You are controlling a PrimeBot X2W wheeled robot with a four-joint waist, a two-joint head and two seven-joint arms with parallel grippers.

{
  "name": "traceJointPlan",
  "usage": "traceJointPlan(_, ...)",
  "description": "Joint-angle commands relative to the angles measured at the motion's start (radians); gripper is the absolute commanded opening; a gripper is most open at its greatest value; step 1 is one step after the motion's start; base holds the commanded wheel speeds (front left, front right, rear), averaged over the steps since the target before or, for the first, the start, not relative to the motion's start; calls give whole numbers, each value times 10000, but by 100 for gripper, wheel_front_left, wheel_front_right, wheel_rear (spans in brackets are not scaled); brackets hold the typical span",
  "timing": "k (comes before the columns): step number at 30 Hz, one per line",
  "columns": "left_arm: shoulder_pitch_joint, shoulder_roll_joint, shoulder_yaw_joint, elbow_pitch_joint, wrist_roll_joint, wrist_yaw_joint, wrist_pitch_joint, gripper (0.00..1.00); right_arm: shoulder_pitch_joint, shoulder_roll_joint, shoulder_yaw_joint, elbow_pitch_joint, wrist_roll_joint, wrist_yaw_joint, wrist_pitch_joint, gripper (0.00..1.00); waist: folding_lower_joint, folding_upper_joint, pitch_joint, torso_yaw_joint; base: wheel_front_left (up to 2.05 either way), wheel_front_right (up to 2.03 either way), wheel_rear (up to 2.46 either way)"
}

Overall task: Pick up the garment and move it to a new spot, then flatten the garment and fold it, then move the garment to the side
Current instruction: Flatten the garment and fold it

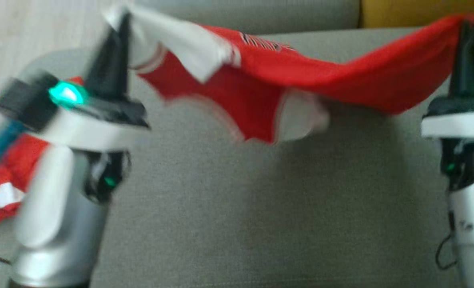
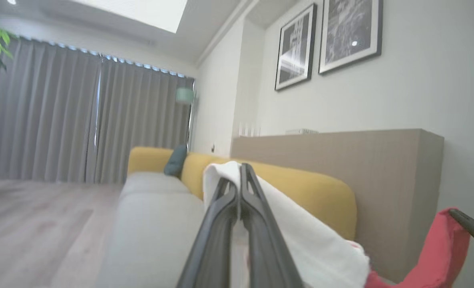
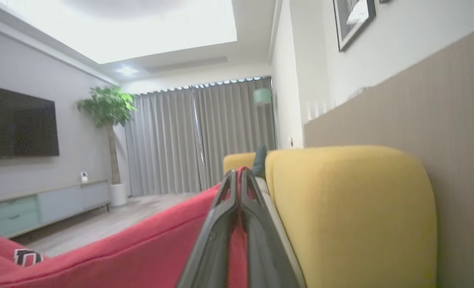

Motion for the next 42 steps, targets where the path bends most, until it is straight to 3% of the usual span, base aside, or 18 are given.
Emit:
traceJointPlan(1,-769,327,492,-525,67,-59,-51,0,-500,-154,226,-425,262,65,-56,0,0,0,-313,151,0,0,0)
traceJointPlan(9,-2782,1025,438,-379,31,-59,-15,0,-1909,-872,363,-1636,881,65,847,0,0,0,-447,450,0,0,0)
traceJointPlan(16,-4527,1131,272,1042,377,116,727,0,-3364,-1254,450,-1657,393,65,1692,0,0,0,611,616,0,0,0)
traceJointPlan(20,-5166,1073,110,1817,701,270,732,0,-4076,-1256,597,-1060,102,65,1786,0,0,0,1243,633,0,0,0)
traceJointPlan(25,-6555,934,123,3630,1136,675,469,0,-5753,-1057,474,779,-468,65,1436,0,0,0,2144,567,0,0,0)
traceJointPlan(31,-8885,557,585,4497,1613,1136,-39,0,-8386,-986,-432,2992,-1898,65,521,0,0,0,2940,528,0,0,0)
traceJointPlan(35,-8459,128,950,4250,1675,1095,-47,0,-8702,-928,-696,3979,-2306,65,229,0,0,0,3077,550,0,0,0)
traceJointPlan(42,-5293,-630,1659,4309,1406,836,-49,0,-6865,-702,-205,5363,-1647,65,49,0,0,0,3175,480,0,0,0)
